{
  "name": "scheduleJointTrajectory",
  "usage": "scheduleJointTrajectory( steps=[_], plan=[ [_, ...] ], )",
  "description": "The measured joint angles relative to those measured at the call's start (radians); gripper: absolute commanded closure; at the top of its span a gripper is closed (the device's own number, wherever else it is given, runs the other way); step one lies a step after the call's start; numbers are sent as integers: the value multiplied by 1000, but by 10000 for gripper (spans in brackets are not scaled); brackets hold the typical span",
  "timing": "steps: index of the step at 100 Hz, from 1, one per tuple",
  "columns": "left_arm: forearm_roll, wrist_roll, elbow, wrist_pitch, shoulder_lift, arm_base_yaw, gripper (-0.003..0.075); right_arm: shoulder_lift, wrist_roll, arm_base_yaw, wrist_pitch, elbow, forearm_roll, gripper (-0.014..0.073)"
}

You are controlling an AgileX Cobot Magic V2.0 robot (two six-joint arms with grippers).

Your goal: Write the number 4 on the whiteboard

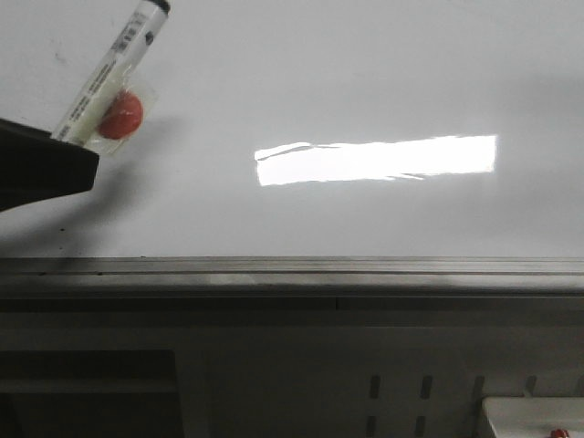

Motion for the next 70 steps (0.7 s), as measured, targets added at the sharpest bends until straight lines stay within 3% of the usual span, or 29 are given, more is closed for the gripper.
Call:
scheduleJointTrajectory(
  steps=[14,29,35,70],
  plan=[
    [248,0,0,-70,-32,0,741,126,0,220,-41,-78,0,603],
    [441,0,0,-159,-32,0,741,267,-1,416,-91,-171,0,284],
    [471,0,0,-180,-32,0,740,313,-1,463,-100,-213,0,207],
    [603,0,2,-242,-32,0,741,506,-2,544,-119,-367,0,252]
  ],
)
